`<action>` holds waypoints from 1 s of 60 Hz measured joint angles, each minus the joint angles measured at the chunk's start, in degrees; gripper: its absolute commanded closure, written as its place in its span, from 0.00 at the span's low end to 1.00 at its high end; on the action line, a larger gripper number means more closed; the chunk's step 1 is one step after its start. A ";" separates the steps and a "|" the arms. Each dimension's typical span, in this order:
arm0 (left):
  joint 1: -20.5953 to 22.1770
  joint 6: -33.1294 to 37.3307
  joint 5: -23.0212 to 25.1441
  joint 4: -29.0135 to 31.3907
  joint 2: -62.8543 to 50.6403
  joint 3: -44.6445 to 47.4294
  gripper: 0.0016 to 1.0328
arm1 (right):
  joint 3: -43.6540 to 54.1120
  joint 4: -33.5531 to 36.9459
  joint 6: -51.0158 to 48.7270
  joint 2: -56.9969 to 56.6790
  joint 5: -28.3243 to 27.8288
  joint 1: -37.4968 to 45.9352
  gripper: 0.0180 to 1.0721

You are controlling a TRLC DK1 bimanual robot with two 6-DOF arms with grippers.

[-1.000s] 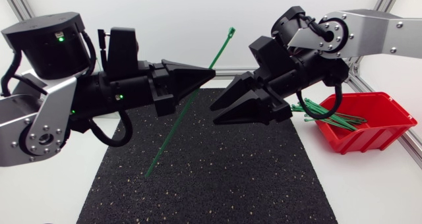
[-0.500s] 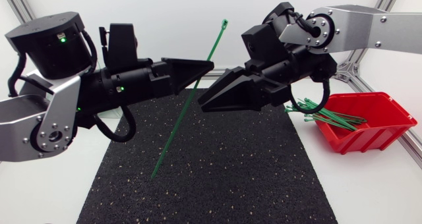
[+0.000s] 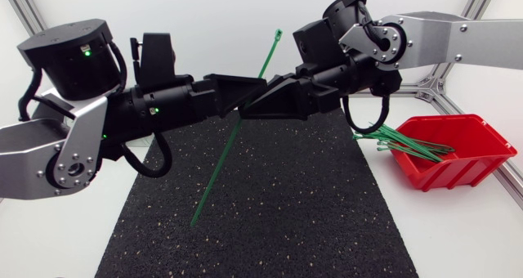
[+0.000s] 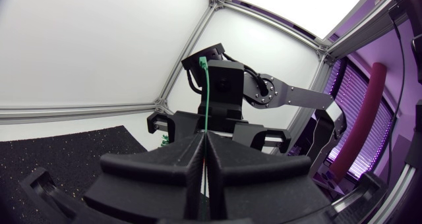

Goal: Take a green cable tie from the red box, thread the tail through the head to close it, then place it in the transparent bin on the left.

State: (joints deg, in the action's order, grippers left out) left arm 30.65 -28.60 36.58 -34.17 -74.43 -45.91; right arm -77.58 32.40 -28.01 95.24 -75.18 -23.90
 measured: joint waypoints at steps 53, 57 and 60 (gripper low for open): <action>-7.93 2.89 5.68 11.30 0.48 -1.40 0.82 | 2.71 2.97 -0.74 0.02 5.57 -0.07 0.94; -8.61 5.09 6.80 14.51 1.60 -1.64 0.75 | 2.71 7.10 -3.63 -0.07 6.56 -0.26 0.94; -8.85 6.91 7.43 16.57 2.51 -1.84 0.70 | 2.71 9.86 -5.86 -0.07 7.32 -0.44 0.94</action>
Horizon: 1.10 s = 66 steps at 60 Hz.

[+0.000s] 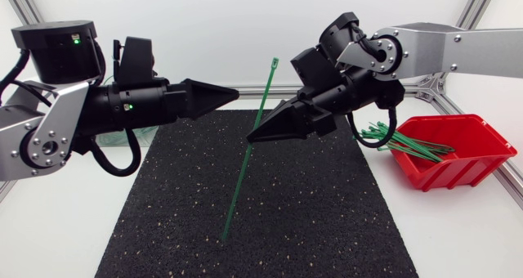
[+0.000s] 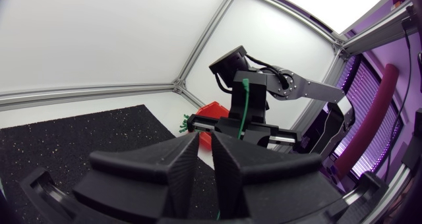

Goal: Take a green cable tie from the red box, thread the tail through the head to close it, then place it in the transparent bin on the left.

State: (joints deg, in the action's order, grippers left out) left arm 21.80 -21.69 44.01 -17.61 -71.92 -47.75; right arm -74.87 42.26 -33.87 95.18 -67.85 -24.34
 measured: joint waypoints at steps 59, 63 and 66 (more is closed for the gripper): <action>5.49 11.28 3.80 5.40 3.34 0.87 0.62 | 2.38 7.08 -8.24 0.00 6.75 -5.57 0.94; 5.81 11.37 3.82 5.95 3.39 1.25 0.62 | 2.47 7.08 -8.24 0.00 6.75 -5.70 0.94; 6.16 11.54 3.80 6.71 3.43 1.38 0.62 | 2.56 7.08 -8.24 0.00 6.86 -5.75 0.94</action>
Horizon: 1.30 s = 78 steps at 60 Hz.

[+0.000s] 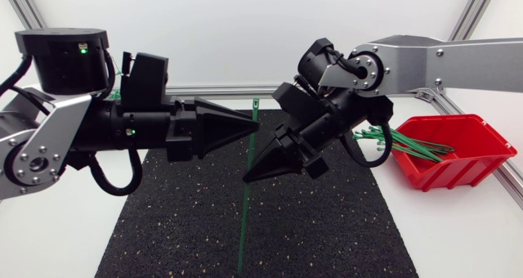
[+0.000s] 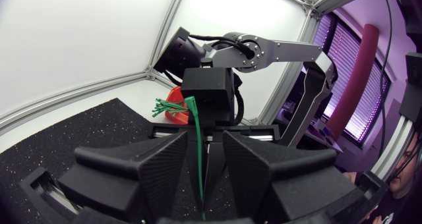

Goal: Take a green cable tie from the red box, thread the tail through the head to close it, then place it in the transparent bin on the left.

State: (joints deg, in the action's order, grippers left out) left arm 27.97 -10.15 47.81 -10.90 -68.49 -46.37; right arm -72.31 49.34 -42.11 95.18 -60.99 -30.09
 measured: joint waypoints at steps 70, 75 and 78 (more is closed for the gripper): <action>0.66 1.22 0.15 0.79 0.94 0.31 0.83 | 1.31 0.07 -0.92 -1.42 0.87 -1.70 0.94; 0.63 1.22 0.13 0.79 0.72 0.31 0.85 | 1.31 0.04 -1.25 -1.42 0.87 -1.70 0.94; 0.57 1.22 0.13 0.74 0.52 0.31 0.87 | 1.44 0.02 -1.27 -1.42 0.87 -1.70 0.94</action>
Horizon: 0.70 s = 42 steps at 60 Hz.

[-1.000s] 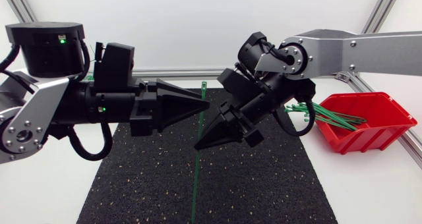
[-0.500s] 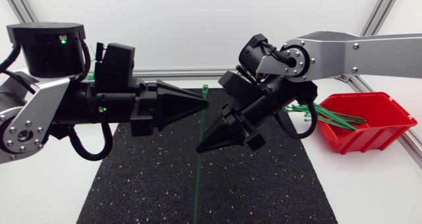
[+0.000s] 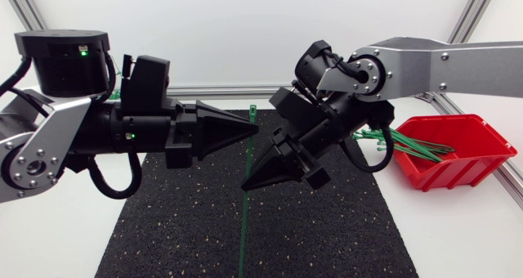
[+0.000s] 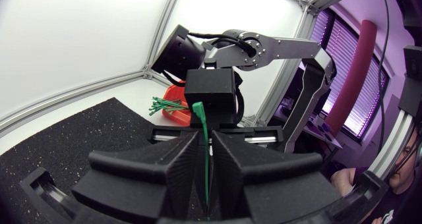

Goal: Take a green cable tie from the red box, thread the tail through the head to close it, then place it in the transparent bin on the left.

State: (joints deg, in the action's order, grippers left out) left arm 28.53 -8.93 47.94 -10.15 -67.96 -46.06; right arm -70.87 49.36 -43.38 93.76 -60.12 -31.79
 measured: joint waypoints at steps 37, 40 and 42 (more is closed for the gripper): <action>-0.39 0.00 0.00 -0.37 -0.24 0.00 0.97 | 0.61 0.00 -0.42 0.00 0.28 -0.07 0.94; -0.39 0.00 0.00 -0.37 -0.24 0.00 0.97 | 0.61 -0.02 -0.42 -0.02 0.42 -0.11 0.94; -0.39 0.00 0.00 -0.37 -0.24 0.00 0.97 | 0.61 -0.02 -0.42 -0.11 0.46 -0.11 0.94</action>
State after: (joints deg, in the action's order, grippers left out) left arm 28.14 -8.93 47.94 -10.52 -68.20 -46.06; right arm -70.26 49.34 -43.79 93.65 -59.66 -31.90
